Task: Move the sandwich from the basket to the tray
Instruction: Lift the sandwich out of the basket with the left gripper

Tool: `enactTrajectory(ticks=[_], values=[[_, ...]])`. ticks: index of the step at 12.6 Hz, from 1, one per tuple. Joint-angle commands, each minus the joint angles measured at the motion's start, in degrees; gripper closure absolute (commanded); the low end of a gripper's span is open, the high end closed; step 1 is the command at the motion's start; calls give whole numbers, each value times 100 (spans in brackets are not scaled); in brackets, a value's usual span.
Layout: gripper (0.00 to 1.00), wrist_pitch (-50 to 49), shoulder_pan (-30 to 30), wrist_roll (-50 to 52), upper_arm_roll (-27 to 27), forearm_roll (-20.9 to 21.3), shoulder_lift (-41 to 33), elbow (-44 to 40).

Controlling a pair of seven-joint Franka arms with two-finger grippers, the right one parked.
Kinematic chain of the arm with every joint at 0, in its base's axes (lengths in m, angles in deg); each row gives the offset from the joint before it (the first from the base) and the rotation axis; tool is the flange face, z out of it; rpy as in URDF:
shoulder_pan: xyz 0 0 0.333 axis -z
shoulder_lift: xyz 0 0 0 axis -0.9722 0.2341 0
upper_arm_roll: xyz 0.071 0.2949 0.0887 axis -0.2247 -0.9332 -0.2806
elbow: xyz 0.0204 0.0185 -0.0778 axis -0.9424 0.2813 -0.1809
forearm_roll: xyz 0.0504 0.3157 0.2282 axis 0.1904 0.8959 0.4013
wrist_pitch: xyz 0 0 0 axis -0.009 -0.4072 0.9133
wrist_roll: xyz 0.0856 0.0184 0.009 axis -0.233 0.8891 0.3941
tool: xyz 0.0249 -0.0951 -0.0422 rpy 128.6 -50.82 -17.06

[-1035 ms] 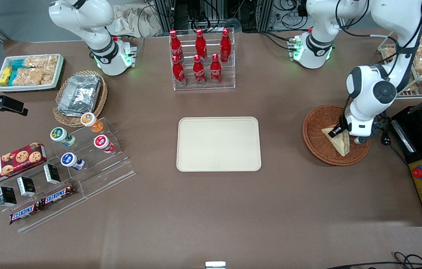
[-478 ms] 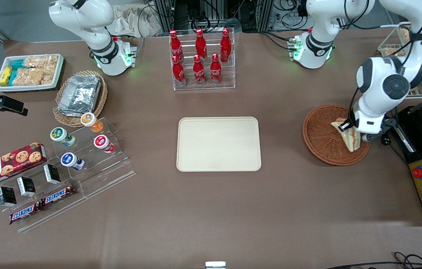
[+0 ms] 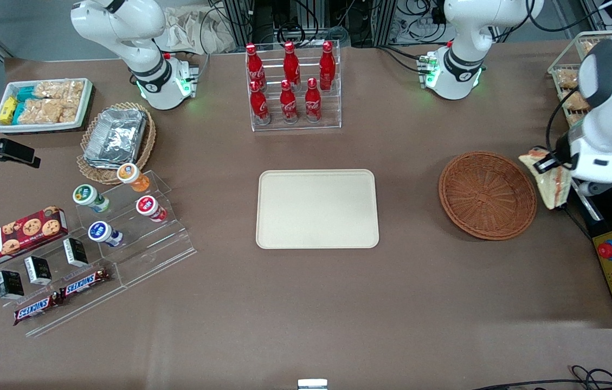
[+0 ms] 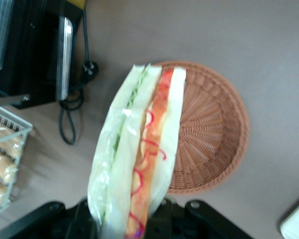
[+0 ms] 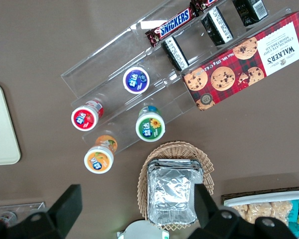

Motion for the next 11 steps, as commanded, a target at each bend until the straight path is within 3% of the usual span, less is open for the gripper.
enactTrajectory(ticks=[1, 5, 7, 11], values=[[100, -944, 153, -447, 192, -185, 142, -1130], [100, -1921, 154, -581, 1236, -614, 195, -2178], [100, -1940, 154, -511, 1781, -861, 195, -2355], [100, -1433, 154, 690, 3047, -783, 756, -2321]])
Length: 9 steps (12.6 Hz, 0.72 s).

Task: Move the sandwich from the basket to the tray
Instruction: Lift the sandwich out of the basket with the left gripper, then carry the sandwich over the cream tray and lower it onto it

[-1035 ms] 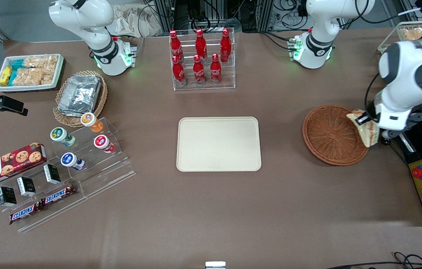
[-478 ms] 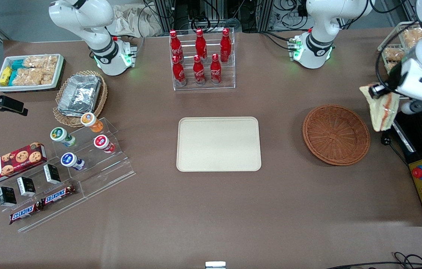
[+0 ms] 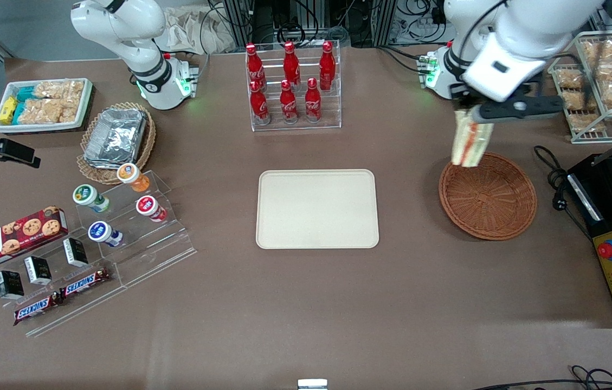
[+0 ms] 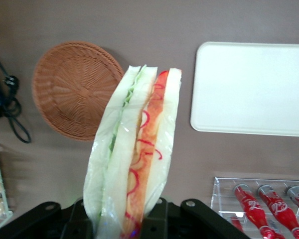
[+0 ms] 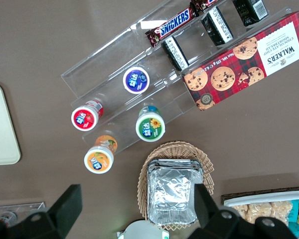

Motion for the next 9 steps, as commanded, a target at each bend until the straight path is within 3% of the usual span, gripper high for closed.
enactTrajectory(ticks=[1, 3, 9], values=[[100, 548, -32, 851, 640, 70, 694, -175], [100, 1014, -23, 1204, 869, 201, 1143, -140], [100, 2781, 364, 1733, 888, 983, 2101, 623]])
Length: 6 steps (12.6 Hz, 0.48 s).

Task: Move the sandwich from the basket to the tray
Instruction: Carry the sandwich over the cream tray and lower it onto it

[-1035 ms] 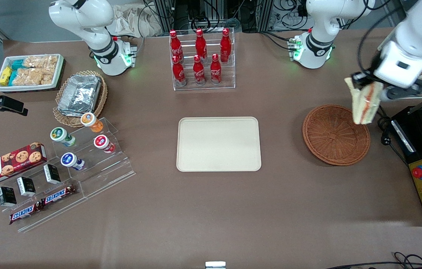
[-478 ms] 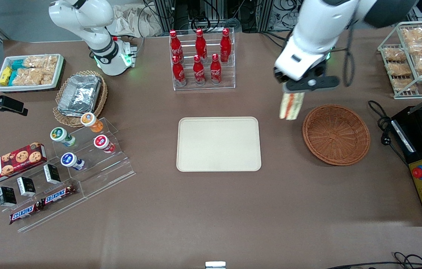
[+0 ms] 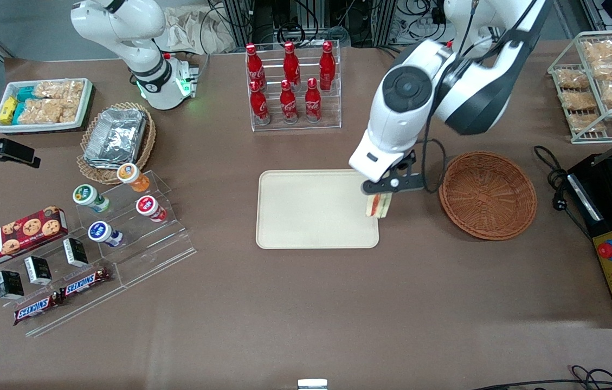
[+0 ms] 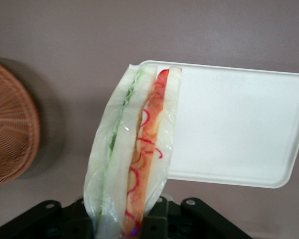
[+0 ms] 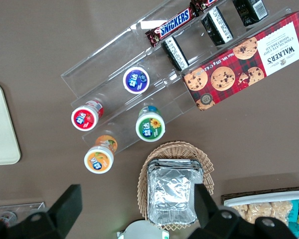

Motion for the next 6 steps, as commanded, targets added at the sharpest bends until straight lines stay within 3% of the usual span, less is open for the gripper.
enactTrajectory(ticks=[1, 4, 6], values=[[100, 700, 65, 222, 40, 367, 263, 426], [100, 1554, 179, 765, 32, 1008, 851, 771], [100, 1678, 284, 934, 32, 1168, 1098, 763]])
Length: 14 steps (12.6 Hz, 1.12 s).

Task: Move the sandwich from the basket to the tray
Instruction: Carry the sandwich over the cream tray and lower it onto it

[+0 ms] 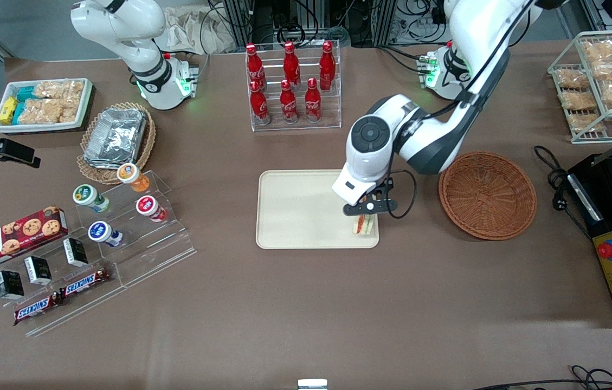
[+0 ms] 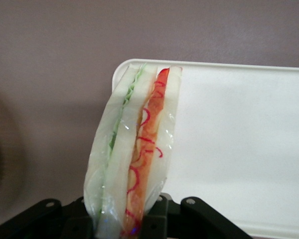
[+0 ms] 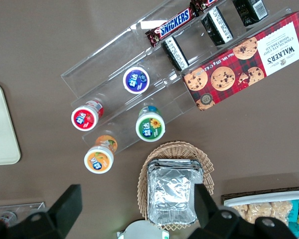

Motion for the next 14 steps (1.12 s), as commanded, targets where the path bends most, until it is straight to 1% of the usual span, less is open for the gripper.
enactTrajectory(ticks=[1, 3, 7, 9, 10, 11, 12, 13, 14], values=[[100, 153, 94, 284, 21, 241, 321, -57], [100, 425, 112, 441, 12, 337, 515, -39], [100, 663, 156, 828, 12, 847, 903, -66], [100, 663, 165, 864, 12, 892, 973, -74], [95, 663, 182, 864, 12, 900, 1017, -74], [64, 663, 191, 855, 12, 944, 1061, -74], [11, 663, 191, 864, 12, 1066, 1087, -74], [0, 663, 191, 864, 12, 1085, 1114, -74], [0, 663, 191, 864, 12, 1085, 1114, -83]])
